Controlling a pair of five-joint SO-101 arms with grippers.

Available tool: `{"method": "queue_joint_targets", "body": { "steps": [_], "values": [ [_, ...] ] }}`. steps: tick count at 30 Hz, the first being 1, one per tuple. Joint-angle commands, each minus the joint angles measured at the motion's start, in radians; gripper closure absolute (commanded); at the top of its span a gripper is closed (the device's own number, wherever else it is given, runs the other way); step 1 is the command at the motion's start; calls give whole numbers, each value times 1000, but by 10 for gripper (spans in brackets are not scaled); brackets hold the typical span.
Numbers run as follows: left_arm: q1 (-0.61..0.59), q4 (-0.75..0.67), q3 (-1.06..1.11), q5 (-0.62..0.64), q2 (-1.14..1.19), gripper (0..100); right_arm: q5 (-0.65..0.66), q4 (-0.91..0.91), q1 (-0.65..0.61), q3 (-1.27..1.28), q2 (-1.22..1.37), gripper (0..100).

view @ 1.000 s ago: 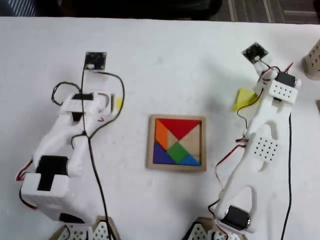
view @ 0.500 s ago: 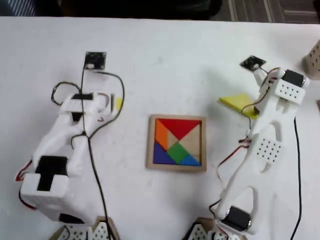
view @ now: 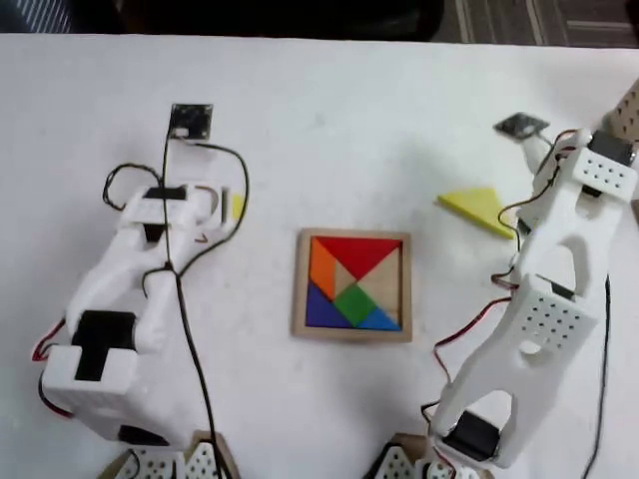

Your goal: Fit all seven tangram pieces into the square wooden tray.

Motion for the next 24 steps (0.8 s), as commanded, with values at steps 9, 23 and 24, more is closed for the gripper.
{"method": "queue_joint_targets", "body": {
  "steps": [9,23,24],
  "values": [
    [-16,2,-57,9,-4,717,-115,-607,-127,-2,108,981],
    [-16,2,-60,9,-4,714,40,-406,-165,0,157,981],
    [-16,2,-60,9,-4,714,71,-341,-165,-2,154,981]
  ]
}}
